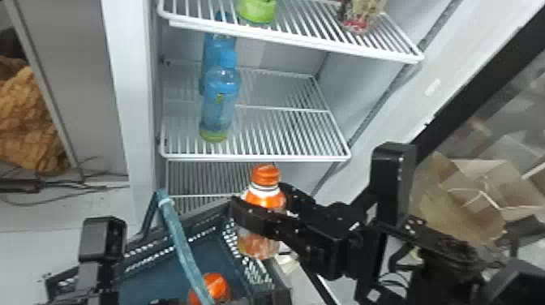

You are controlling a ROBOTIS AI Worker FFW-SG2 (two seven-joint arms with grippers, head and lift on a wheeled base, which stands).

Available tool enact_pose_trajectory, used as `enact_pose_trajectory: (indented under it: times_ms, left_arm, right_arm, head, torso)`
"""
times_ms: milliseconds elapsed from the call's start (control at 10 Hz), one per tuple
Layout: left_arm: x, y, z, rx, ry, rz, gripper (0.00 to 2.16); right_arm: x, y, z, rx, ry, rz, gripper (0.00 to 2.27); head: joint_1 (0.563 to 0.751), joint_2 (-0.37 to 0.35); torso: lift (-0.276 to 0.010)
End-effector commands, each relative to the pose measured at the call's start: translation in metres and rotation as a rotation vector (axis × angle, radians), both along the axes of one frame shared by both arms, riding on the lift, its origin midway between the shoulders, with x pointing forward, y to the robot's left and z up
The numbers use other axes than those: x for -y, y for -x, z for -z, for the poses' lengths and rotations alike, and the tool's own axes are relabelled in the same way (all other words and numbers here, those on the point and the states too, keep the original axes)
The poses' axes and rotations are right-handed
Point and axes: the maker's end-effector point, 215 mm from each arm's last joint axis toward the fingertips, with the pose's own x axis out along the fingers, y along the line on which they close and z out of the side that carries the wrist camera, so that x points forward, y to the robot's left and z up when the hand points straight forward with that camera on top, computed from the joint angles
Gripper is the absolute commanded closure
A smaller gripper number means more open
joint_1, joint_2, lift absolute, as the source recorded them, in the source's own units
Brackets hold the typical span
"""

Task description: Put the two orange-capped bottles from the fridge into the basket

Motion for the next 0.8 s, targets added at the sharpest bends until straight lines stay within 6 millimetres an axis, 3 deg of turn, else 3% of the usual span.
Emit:
enact_pose_trajectory:
  times_ms: [0,400,700]
  left_arm:
    - [0.0,0.0,0.0,0.0,0.0,0.0,1.17]
    - [0.001,0.001,0.0,0.0,0.001,0.002,1.17]
    - [0.0,0.001,0.0,0.0,-0.001,0.002,1.17]
  right_arm:
    - [-0.005,0.0,0.01,-0.028,-0.019,-0.01,0.84]
    - [-0.011,0.006,0.029,-0.09,-0.042,-0.027,0.83]
    - [-0.006,0.01,0.036,-0.119,-0.036,-0.018,0.46]
  head:
    - [0.695,-0.35]
    - [0.695,-0.35]
    - [0.695,-0.35]
  torso:
    - [-0.235]
    - [-0.235]
    - [-0.235]
